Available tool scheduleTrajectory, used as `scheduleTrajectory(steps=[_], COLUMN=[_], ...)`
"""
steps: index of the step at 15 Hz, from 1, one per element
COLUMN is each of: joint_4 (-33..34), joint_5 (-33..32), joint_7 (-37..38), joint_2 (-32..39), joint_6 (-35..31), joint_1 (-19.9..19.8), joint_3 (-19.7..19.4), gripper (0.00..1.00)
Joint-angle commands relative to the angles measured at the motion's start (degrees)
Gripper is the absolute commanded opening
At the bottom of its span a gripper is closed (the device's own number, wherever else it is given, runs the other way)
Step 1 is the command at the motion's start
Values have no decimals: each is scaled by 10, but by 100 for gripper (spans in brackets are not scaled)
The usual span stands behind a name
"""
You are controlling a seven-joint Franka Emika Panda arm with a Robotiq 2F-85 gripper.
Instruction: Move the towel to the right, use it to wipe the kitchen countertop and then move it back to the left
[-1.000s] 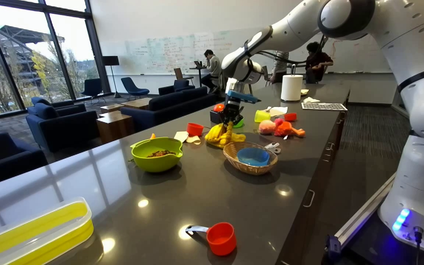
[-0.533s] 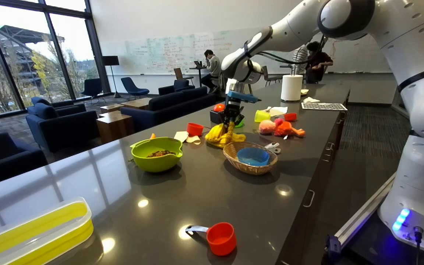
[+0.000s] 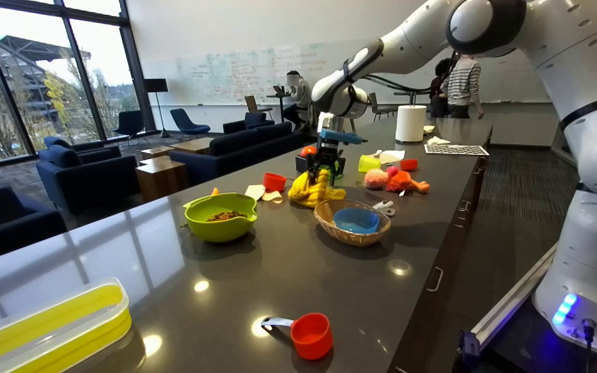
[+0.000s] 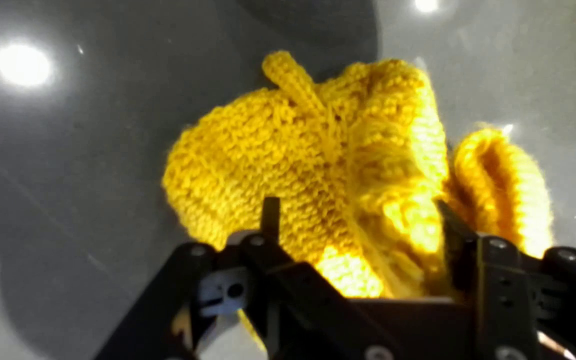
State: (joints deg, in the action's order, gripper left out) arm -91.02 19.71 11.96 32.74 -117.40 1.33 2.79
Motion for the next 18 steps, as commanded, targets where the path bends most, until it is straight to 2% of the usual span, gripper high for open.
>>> scheduleTrajectory(steps=[1, 3, 6, 13, 18], joint_4=[29, 37, 35, 20, 22], joint_5=[-62, -94, -110, -100, -84], joint_7=[55, 83, 104, 113, 106], joint_2=[21, 30, 32, 32, 36], joint_6=[-66, -93, -93, -72, -66], joint_1=[28, 38, 48, 65, 49], joint_3=[-32, -43, -41, -26, -24], gripper=[100, 100, 100, 100, 100])
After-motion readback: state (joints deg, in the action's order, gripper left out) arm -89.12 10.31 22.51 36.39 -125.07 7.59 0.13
